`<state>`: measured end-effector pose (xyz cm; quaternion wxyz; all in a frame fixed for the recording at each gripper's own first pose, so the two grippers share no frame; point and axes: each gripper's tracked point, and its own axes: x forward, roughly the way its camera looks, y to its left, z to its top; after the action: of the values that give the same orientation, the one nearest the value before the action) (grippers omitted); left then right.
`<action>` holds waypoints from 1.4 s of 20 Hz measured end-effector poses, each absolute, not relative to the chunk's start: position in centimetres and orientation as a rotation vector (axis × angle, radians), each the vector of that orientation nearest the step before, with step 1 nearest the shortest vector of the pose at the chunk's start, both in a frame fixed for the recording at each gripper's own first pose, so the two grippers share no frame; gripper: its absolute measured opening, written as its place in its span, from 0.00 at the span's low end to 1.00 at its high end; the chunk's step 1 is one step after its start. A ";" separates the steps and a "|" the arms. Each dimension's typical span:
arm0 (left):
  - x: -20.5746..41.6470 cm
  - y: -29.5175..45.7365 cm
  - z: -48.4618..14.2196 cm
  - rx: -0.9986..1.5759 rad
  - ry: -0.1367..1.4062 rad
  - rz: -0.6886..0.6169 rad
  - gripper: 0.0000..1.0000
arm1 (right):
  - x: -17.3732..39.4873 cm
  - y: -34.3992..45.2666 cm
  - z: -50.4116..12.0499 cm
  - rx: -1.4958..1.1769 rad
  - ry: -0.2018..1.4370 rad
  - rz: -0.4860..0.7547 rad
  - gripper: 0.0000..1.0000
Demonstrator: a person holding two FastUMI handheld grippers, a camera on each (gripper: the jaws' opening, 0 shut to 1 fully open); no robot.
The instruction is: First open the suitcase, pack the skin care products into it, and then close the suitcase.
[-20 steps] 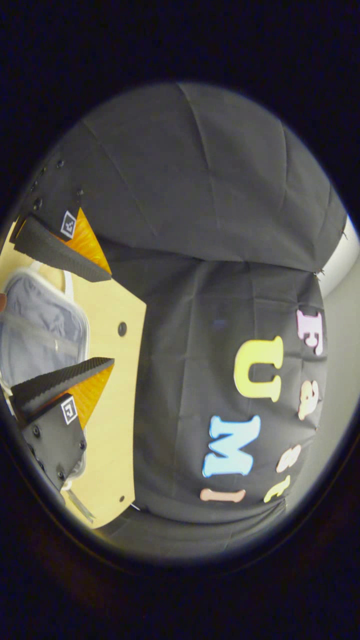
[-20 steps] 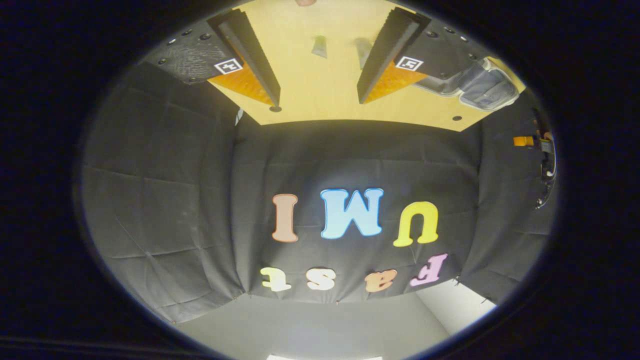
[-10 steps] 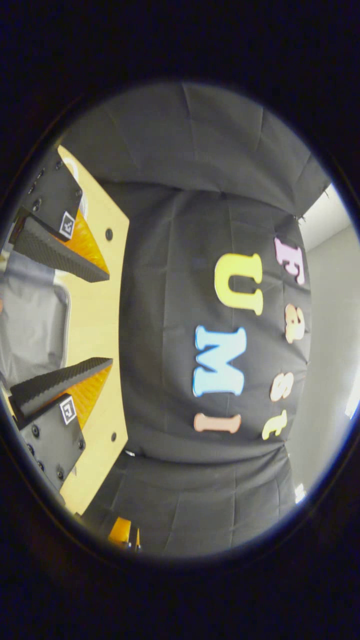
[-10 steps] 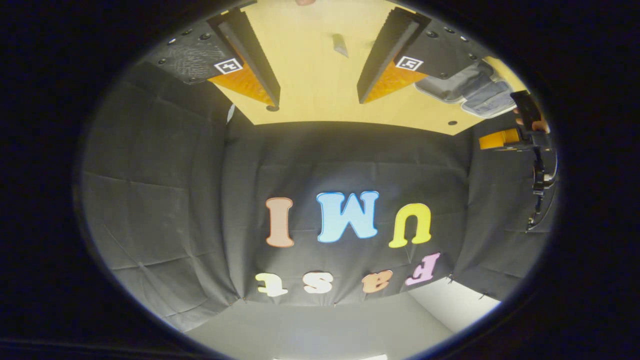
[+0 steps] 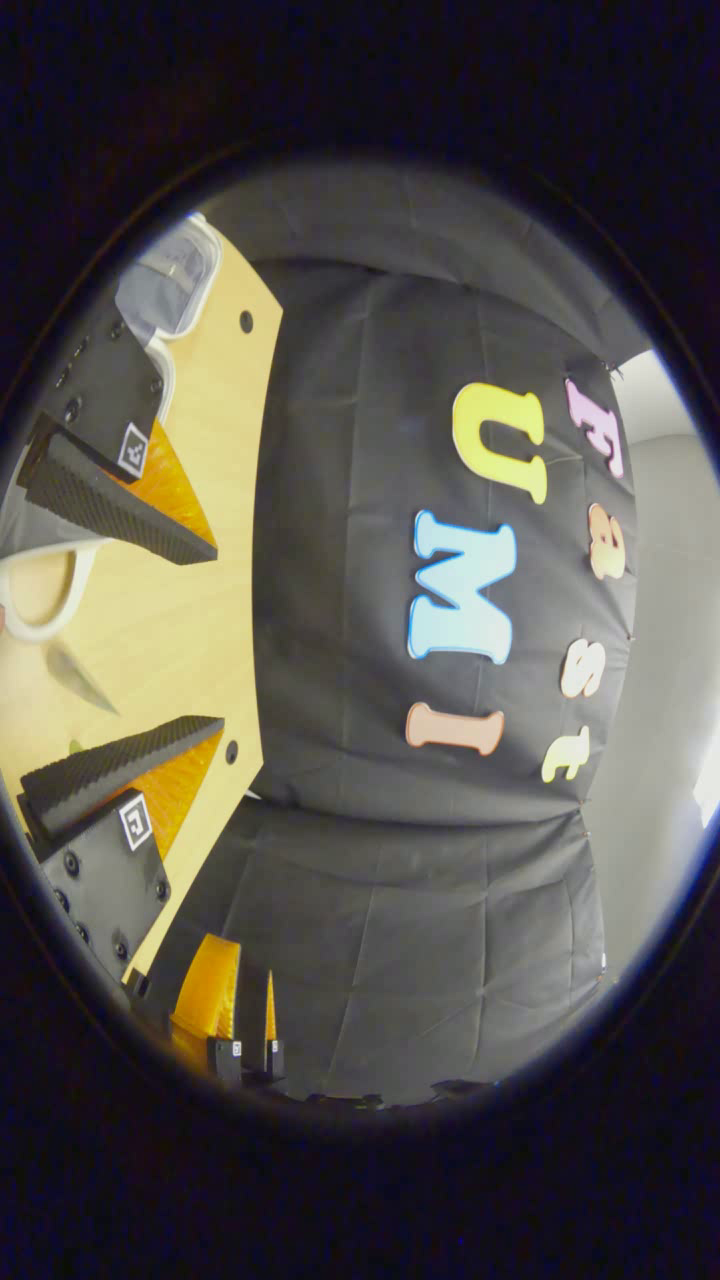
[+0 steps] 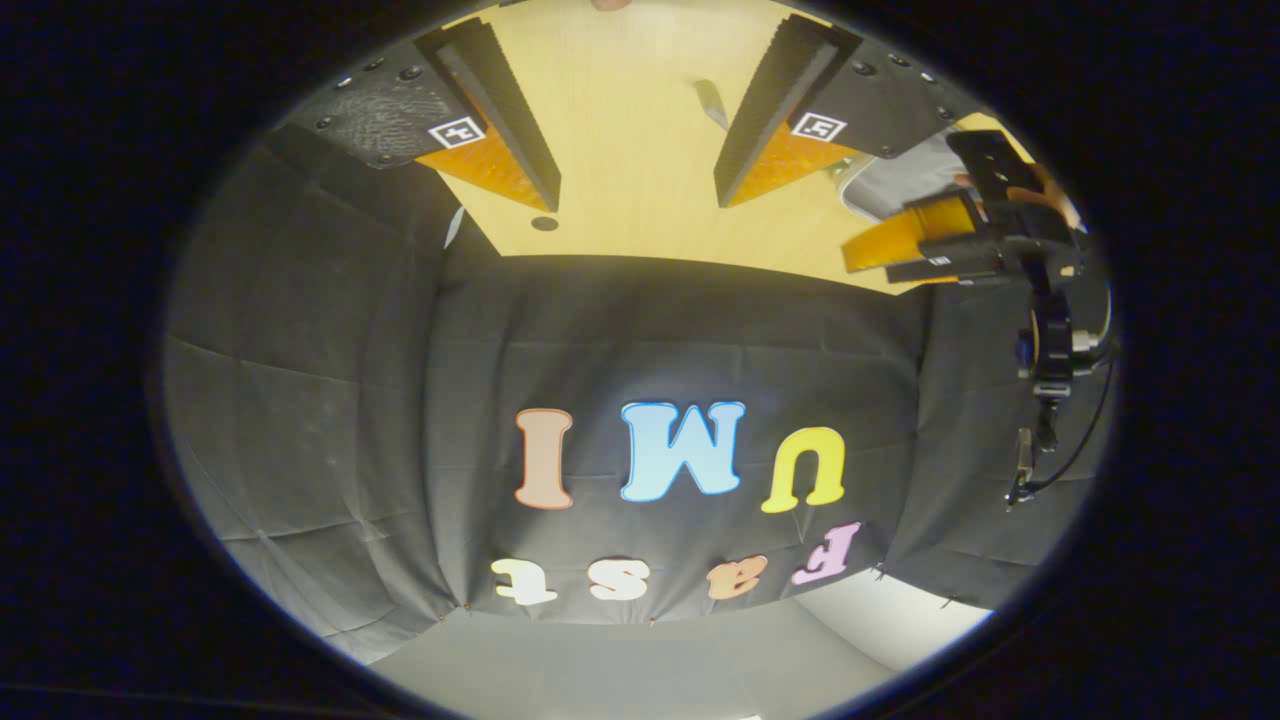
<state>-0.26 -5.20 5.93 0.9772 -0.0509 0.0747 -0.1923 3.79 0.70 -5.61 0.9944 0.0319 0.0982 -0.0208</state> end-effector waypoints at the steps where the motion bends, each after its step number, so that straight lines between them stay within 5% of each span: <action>1: -0.3 -6.5 4.7 -0.092 0.156 -0.397 0.98 | 3.7 0.8 -5.8 0.064 0.199 -0.028 0.94; 14: 0.8 -10.6 -13.0 -0.014 0.328 -0.357 0.94 | 3.2 1.8 -9.4 0.042 0.281 0.079 0.94; 16: 1.4 -9.6 -15.0 0.009 0.382 -0.315 0.74 | 3.5 1.9 -9.6 0.032 0.285 0.086 0.94; 17: 1.6 -9.6 -15.6 0.016 0.395 -0.307 0.52 | 3.6 2.1 -9.8 0.033 0.290 0.091 0.94; 19: 1.6 -9.6 -15.1 0.033 0.405 -0.310 0.43 | 3.9 2.5 -10.0 0.044 0.297 0.101 0.94; 28: -2.8 -6.5 -4.3 -0.208 0.454 -0.302 0.35 | 8.0 7.0 -17.4 0.149 0.453 0.168 0.94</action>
<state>-2.83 -6.48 -4.29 0.9577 -0.1023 0.2239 -0.1491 8.03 7.03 -17.36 0.9682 0.0737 0.2243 0.0830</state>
